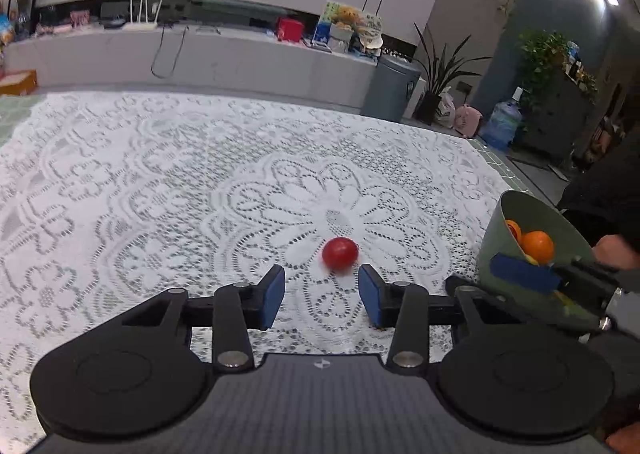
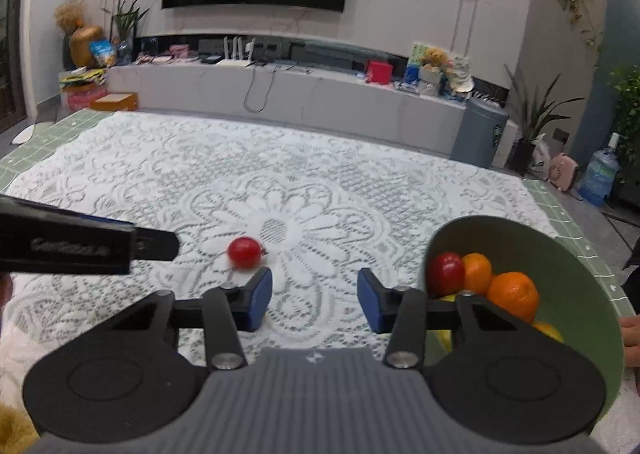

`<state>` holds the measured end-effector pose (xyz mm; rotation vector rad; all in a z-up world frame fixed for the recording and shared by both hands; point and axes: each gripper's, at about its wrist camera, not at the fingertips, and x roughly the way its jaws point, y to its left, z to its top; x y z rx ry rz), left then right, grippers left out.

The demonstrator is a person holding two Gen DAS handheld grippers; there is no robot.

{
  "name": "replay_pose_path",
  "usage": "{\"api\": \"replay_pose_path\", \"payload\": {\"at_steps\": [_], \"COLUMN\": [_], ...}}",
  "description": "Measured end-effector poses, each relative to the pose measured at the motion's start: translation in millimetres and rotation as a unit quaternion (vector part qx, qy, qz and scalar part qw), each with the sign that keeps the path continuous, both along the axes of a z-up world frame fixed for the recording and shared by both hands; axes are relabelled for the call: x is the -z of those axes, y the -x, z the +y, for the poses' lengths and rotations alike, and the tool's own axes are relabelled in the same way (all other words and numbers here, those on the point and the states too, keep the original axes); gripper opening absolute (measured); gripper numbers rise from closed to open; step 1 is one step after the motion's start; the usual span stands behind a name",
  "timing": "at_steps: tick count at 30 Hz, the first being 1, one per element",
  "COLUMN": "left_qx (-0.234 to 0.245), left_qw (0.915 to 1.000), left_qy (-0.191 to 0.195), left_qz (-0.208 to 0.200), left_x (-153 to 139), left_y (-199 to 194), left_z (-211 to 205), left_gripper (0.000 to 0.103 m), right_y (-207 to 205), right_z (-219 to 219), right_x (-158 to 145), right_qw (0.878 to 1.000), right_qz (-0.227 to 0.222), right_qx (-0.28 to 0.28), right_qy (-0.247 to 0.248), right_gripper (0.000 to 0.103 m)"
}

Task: Organize fruits
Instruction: 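Grasp the last red cherry tomato with the left tool while the right tool grasps the kiwi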

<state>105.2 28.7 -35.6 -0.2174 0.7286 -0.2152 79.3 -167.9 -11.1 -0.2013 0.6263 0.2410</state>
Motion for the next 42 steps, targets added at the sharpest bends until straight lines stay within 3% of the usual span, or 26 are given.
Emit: {"api": "replay_pose_path", "payload": {"at_steps": [4,7,13,17,25,31,36,42], "left_qx": [-0.003,-0.003,0.009,0.029,0.055,0.066,0.069,0.08], "left_qw": [0.9996,0.9995,0.9993,0.9993,0.9983,0.9973,0.9973,0.9964], "left_qy": [0.023,0.023,0.023,0.015,0.005,-0.028,-0.02,-0.026], "left_qz": [0.016,0.021,0.027,0.019,0.019,0.02,0.013,0.006], "left_x": [5,9,20,24,34,43,45,48], "left_y": [-9,-16,-29,-36,-57,-63,-66,-67], "left_z": [5,6,3,-4,-18,-27,-27,-32], "left_gripper": [0.043,0.043,0.043,0.043,0.043,0.043,0.043,0.033], "right_y": [-4,-18,-35,-41,-44,-52,-52,-55], "right_z": [8,14,19,22,7,2,5,4], "right_x": [6,16,32,40,33,40,41,42], "right_qw": [0.999,0.996,0.992,0.99,0.993,0.992,0.993,0.992], "right_qz": [0.029,0.067,0.111,0.127,0.101,0.116,0.108,0.113], "right_qx": [-0.043,-0.057,-0.051,-0.047,-0.012,0.004,-0.001,-0.001], "right_qy": [-0.007,-0.016,-0.043,-0.039,-0.055,-0.054,-0.046,-0.051], "right_gripper": [0.042,0.034,0.032,0.022,0.022,0.021,0.022,0.022]}}
